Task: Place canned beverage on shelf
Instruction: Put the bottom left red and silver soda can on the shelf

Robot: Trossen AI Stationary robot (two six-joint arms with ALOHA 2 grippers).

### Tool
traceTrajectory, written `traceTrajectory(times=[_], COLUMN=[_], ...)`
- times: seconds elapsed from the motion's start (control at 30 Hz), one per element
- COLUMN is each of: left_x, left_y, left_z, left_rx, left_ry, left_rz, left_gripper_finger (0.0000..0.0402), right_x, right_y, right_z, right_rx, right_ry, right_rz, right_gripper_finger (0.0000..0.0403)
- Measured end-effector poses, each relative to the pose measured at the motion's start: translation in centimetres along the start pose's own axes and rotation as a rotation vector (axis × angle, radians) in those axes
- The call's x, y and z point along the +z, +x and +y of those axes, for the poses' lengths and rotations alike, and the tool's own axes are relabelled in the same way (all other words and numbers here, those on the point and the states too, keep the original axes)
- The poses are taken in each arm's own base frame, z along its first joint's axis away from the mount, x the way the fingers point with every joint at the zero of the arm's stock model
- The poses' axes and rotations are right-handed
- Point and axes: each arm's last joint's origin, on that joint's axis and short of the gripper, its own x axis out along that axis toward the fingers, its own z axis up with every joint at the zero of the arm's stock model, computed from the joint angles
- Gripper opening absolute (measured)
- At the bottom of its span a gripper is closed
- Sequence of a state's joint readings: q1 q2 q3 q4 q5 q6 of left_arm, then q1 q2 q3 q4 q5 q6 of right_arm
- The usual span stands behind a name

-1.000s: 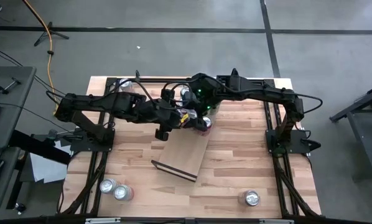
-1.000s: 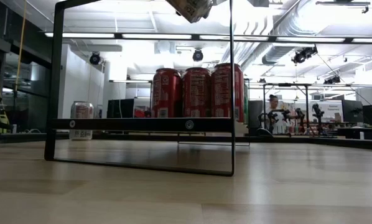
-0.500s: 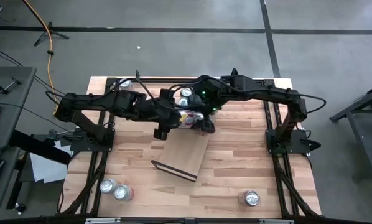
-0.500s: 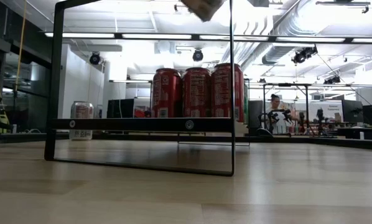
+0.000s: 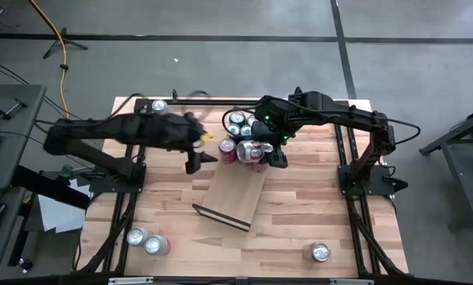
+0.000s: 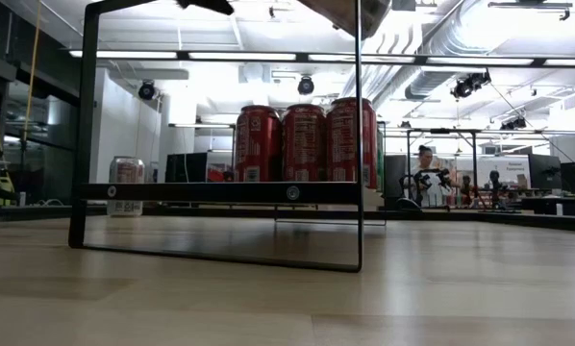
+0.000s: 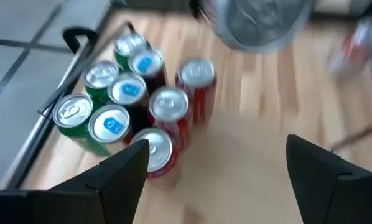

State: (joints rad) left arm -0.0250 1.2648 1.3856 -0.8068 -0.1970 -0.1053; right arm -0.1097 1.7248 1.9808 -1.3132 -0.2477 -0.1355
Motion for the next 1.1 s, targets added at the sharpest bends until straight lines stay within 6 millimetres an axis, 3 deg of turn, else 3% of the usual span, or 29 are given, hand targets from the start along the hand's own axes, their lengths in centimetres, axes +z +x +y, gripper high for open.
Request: traceTrajectory(times=[0.2, 0.37, 0.7, 1.1], left_x=[-4.2, -5.5, -3.5, -1.2], left_y=[-1.1, -0.4, 1.1, -1.6], left_z=[0.1, -0.4, -1.6, 0.7], left_rx=[-0.014, 0.018, -0.01, 0.027], left_ry=[-0.273, -0.329, -0.238, -0.246], left_rz=[-0.357, -0.484, -0.659, -0.983], left_gripper_finger=[0.0294, 0.0294, 0.0294, 0.0294], right_x=[0.2, 2.0, 5.1, 6.8], right_y=[0.0, -0.2, -1.5, -2.6], right_z=[0.3, 0.1, -1.0, -0.7], right_rx=[0.035, 0.024, -0.085, -0.157], right_ry=[0.013, -0.003, 0.009, -0.007], right_rz=[-0.024, -0.203, -0.546, -0.753], right_gripper_finger=[0.0302, 0.0302, 0.0302, 0.0302])
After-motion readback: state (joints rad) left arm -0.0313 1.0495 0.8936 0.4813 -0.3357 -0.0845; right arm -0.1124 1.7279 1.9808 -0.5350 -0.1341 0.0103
